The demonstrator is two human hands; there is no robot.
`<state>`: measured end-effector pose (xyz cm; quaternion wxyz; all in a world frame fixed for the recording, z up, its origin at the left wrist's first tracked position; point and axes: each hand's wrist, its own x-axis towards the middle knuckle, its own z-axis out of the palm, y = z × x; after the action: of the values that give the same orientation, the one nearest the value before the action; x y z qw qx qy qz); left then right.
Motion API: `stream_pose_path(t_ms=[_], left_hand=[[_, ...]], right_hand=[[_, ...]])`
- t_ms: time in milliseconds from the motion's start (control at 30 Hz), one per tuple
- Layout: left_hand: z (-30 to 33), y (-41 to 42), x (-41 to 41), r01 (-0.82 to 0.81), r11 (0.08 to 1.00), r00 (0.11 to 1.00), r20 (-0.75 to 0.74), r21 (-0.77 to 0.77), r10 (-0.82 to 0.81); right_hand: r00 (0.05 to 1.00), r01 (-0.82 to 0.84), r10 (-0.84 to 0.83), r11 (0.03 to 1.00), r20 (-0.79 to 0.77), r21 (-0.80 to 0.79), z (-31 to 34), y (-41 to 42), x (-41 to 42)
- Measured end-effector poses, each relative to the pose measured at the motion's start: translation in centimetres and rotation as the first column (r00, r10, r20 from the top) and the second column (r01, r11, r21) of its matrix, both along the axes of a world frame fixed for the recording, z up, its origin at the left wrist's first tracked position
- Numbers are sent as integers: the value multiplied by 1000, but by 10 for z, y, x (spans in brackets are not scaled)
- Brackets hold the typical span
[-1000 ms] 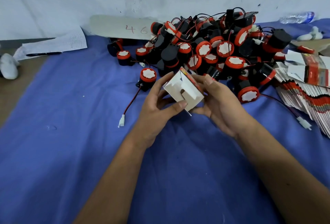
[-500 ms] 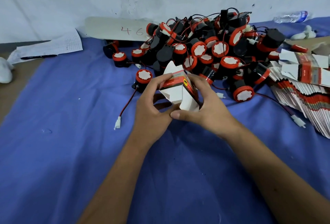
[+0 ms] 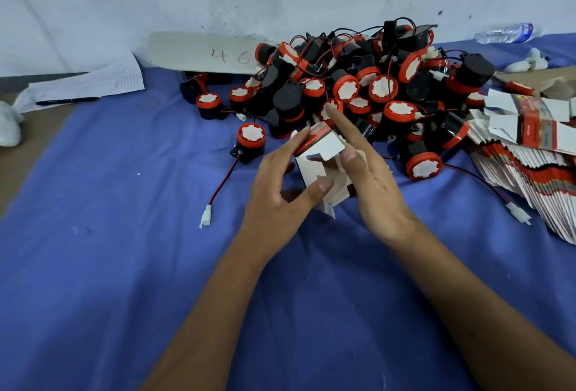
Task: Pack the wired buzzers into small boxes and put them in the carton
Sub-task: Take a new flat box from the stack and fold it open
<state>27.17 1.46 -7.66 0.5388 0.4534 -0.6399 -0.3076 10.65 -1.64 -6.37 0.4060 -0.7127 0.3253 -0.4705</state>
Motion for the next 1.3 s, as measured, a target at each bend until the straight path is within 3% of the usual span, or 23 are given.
stream_pose_path(t_ms=[67, 200, 300, 400, 567, 733, 867, 1000, 1100, 1300], left_hand=[[2, 0, 0, 37, 999, 998, -60, 1, -36], [4, -2, 5, -1, 999, 993, -120, -54, -6], [4, -2, 5, -52, 996, 995, -84, -73, 46], [5, -1, 4, -71, 997, 997, -30, -11, 71], [8, 2, 8, 32, 994, 986, -167, 108, -14], [9, 2, 9, -120, 991, 987, -99, 63, 126], [8, 2, 9, -193, 981, 980, -58, -4, 192], [8, 2, 9, -172, 983, 983, -69, -65, 167], [8, 1, 16, -155, 986, 986, -77, -61, 150], [5, -1, 21, -113, 989, 989, 80, -93, 120]], right_hand=[[998, -36, 33, 998, -55, -58, 0, 1, 2], [985, 125, -144, 974, -94, -187, 3, -2, 2], [993, 118, -118, 991, 5, -69, 6, -1, -1], [1000, 14, -14, 998, -6, 56, 8, 1, -1], [999, -18, 12, 984, 35, 175, 8, 7, 1], [998, -59, 59, 993, 9, 107, 9, 4, 3], [988, -83, 72, 994, -134, -78, 10, -1, -6], [974, -3, -74, 941, -214, -340, 3, -3, -4], [986, -7, -39, 962, -165, -274, 1, -4, -5], [994, 58, -76, 976, -79, -212, 3, -4, -6]])
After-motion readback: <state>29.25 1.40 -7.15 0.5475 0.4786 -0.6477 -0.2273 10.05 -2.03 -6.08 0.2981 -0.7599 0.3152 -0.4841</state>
